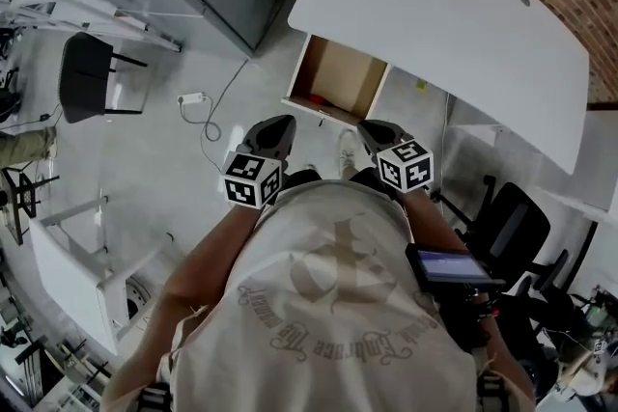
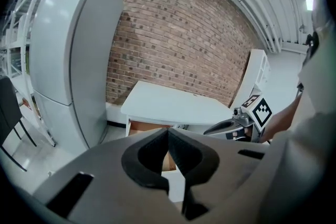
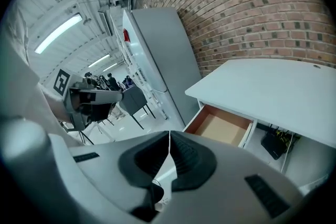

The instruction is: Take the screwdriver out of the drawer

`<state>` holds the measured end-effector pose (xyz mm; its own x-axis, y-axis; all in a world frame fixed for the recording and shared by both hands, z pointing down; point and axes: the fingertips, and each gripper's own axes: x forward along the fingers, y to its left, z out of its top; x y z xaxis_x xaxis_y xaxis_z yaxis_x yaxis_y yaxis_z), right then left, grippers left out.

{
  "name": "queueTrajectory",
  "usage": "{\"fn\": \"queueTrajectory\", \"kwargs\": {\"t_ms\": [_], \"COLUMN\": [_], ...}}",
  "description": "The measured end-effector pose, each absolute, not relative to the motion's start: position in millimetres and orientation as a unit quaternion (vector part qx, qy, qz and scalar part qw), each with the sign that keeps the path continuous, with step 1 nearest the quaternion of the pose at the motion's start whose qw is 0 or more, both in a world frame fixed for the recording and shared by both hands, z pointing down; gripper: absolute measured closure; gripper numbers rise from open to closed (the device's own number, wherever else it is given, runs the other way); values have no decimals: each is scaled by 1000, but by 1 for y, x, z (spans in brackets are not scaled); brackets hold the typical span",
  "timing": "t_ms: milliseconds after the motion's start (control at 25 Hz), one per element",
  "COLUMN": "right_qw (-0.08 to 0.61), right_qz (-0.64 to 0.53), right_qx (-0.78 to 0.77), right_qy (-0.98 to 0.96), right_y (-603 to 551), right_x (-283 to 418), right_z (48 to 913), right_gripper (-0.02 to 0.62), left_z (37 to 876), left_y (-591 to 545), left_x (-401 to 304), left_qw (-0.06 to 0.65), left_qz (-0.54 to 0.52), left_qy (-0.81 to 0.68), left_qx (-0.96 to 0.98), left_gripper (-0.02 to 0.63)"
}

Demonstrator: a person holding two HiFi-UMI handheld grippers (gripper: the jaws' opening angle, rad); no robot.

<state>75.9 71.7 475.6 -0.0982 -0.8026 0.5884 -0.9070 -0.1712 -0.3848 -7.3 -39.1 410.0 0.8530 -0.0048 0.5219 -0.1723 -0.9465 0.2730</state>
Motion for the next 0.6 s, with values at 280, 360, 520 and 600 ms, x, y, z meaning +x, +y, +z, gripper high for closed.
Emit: {"fn": "queueTrajectory", "kwargs": {"t_ms": [280,360,520,600], "right_qw": [103,109,125,138], "right_qz": [397,400,406,408], "right_qx": [629,618,593,575], "right_qy": [-660,-668,-684,-695], "right_y": [53,43,21,7], "right_x": [98,102,111,115], "right_z": [505,510,520,525], "right_gripper": [571,571,571,571], "left_z": [415,417,423,427], "left_y": [-56,-65,-82,-89], "left_x": [0,0,3,3], "left_qw": [167,170,185,199], "left_qz": [270,270,267,266], "left_qy": [-91,-107,-141,-160], "left_qx": [944,942,935,930], "left_gripper": [588,588,587,586]}}
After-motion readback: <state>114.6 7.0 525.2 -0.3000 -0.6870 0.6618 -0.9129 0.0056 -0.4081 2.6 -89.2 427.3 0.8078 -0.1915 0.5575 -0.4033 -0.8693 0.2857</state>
